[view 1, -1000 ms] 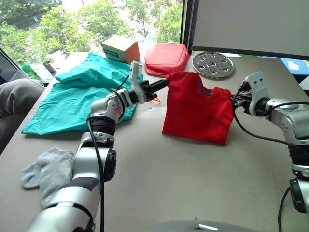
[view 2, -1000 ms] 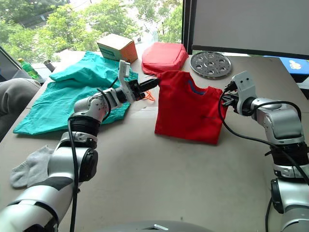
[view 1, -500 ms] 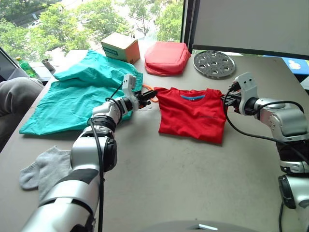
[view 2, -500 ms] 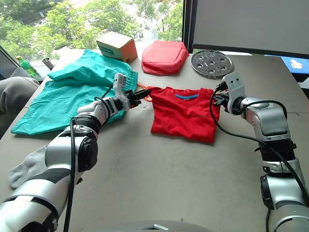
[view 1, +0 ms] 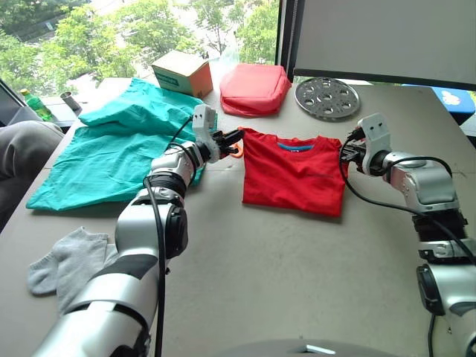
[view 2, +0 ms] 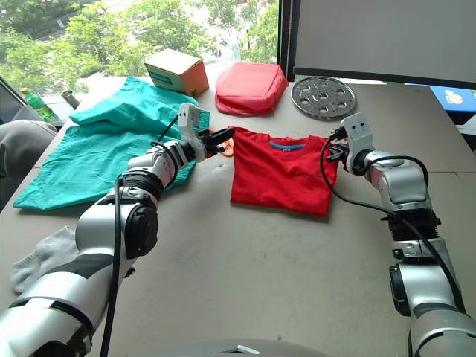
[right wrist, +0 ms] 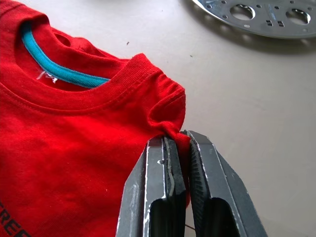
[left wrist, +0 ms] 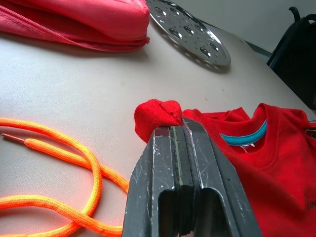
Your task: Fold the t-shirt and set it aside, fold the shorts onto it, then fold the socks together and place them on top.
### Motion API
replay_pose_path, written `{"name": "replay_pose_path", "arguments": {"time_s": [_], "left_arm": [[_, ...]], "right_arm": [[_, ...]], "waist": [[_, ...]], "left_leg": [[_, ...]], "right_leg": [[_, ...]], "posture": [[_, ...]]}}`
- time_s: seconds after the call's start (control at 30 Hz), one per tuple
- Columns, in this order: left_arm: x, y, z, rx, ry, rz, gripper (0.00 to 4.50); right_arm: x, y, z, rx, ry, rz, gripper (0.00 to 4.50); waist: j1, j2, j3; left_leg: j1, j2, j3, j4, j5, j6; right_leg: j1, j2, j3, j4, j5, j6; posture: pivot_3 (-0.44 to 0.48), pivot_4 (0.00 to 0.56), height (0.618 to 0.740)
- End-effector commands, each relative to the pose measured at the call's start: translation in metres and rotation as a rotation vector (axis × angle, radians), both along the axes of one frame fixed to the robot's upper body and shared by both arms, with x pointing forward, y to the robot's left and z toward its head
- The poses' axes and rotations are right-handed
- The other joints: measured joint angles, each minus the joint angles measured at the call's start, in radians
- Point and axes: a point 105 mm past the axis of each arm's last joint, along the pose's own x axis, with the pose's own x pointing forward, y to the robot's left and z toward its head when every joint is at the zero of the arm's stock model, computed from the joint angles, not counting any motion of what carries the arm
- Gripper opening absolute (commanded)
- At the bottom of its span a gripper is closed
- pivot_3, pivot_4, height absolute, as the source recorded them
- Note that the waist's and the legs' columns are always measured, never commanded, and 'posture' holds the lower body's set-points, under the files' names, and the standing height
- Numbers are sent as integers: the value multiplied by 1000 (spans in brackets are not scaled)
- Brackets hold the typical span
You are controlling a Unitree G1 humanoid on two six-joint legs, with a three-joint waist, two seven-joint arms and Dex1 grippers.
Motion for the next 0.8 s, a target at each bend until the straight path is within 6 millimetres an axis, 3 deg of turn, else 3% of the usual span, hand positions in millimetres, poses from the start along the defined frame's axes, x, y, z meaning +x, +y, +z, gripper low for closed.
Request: {"name": "replay_pose_path", "arguments": {"time_s": [0.03,0.17,0.27,0.3,0.43,0.53,0.63,0.73,0.8], "left_arm": [[0,6,13,-20,-36,-7,329],[-5,19,22,-39,-56,-37,1856],[-17,34,34,-70,-72,-79,3482],[-24,39,38,-71,-86,-94,4025],[-69,41,46,29,-189,-166,4025],[-115,28,51,74,-269,-227,4087],[-157,16,47,105,-288,-275,4087],[-180,13,42,110,-273,-263,4087],[-192,13,35,137,-266,-248,4087]], "right_arm": [[1,1,21,-5,-64,25,765],[-19,-7,30,-68,-87,85,2438],[-44,-9,47,-142,-154,168,3988],[-54,-2,52,-117,-170,216,4006],[-70,36,57,20,-204,348,4006],[-59,65,42,73,-196,352,3174],[-40,89,25,107,-191,319,1658],[-18,100,6,83,-171,238,244],[-4,104,-17,51,-100,171,86]], "waist": [[-1,0,0],[-3,0,0],[-4,1,0],[-5,1,0],[-16,1,0],[-13,1,0],[-7,1,1],[7,2,1],[5,2,0]], "left_leg": [[0,0,0,0,0,0],[0,0,0,0,0,0],[0,0,-1,0,0,0],[0,0,-1,0,0,0],[3,3,1,-1,0,-1],[5,4,0,-1,-1,-4],[4,4,0,-1,-1,-8],[4,3,-1,-1,-1,-9],[4,1,-2,0,-1,-9]], "right_leg": [[0,0,0,0,0,0],[0,0,0,0,0,0],[0,0,0,-1,0,0],[0,0,1,-1,0,0],[0,-3,5,-1,0,0],[1,-3,5,0,0,0],[1,-4,5,0,-1,0],[0,-4,4,0,-1,-2],[0,-4,5,0,-2,-3]], "posture": [[0,150,739],[0,150,739],[0,150,739],[0,150,739],[0,150,739],[0,150,739],[0,150,739],[0,150,739],[0,150,739]]}}
